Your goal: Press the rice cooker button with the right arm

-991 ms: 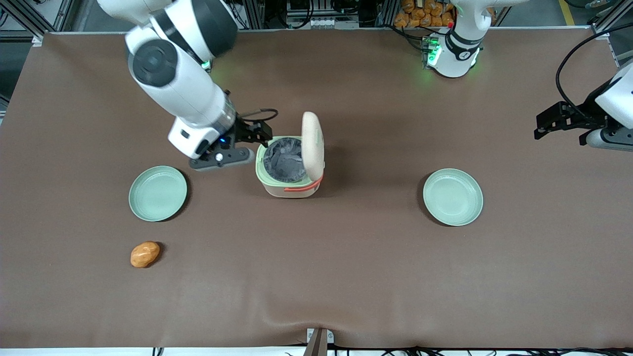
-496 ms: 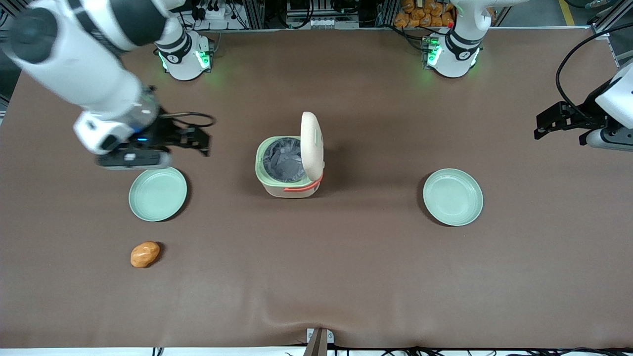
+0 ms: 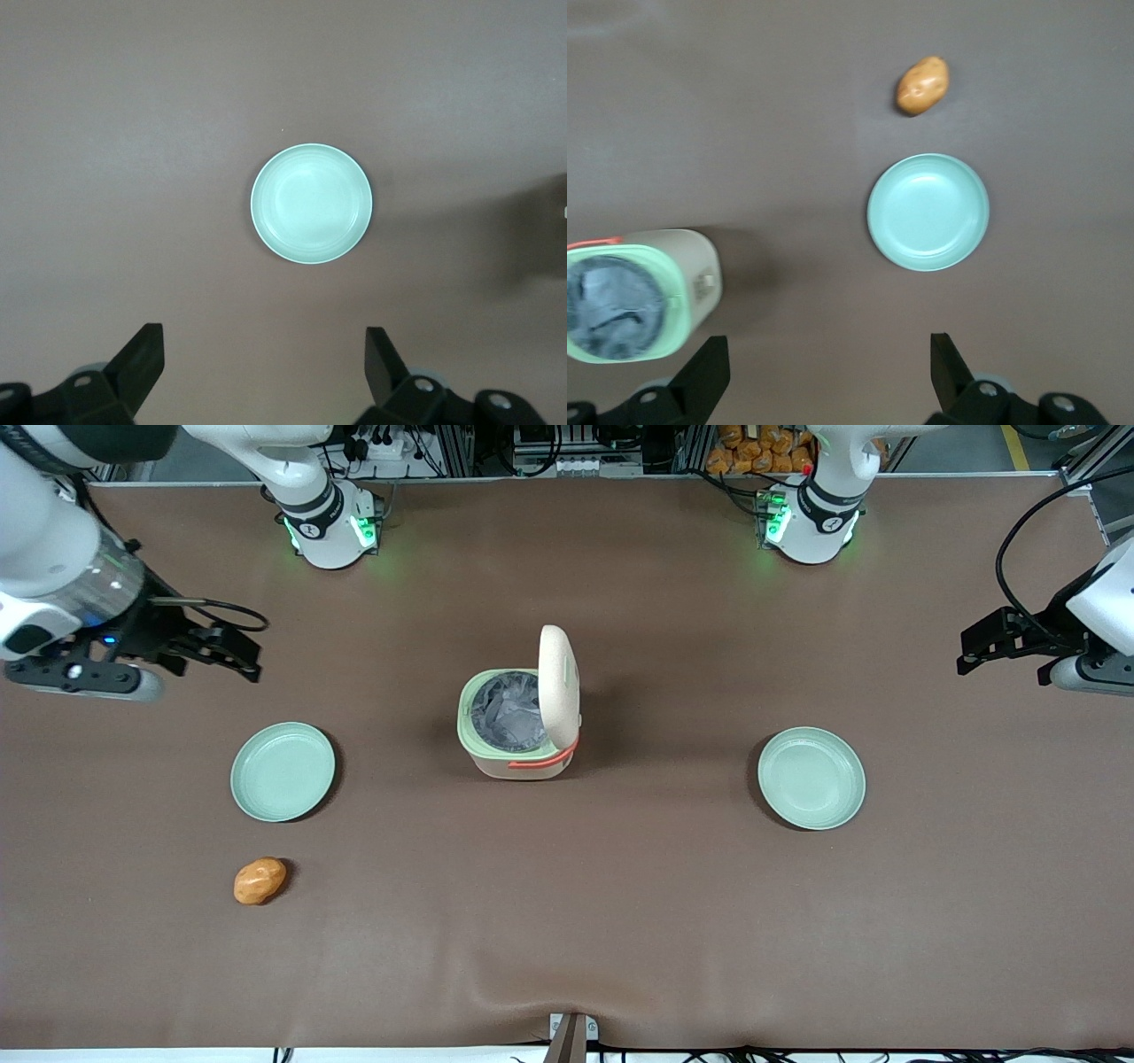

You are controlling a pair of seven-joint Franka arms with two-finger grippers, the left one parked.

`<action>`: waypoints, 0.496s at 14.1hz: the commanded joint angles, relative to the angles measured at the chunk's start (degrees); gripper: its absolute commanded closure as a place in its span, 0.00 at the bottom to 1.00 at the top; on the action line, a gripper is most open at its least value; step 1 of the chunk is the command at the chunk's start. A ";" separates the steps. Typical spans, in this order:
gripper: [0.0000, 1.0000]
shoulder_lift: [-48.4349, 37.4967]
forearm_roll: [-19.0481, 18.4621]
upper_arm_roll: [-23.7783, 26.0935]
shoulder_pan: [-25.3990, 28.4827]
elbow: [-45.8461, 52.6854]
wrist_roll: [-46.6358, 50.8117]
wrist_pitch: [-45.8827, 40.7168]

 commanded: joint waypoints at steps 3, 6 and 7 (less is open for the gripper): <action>0.00 -0.31 -0.94 -7.68 -0.40 -0.79 -12.66 -0.46; 0.00 -0.13 -0.95 -8.04 -0.39 -1.05 -12.67 -0.46; 0.00 -0.22 -0.95 -8.04 -0.39 -0.97 -12.67 -0.46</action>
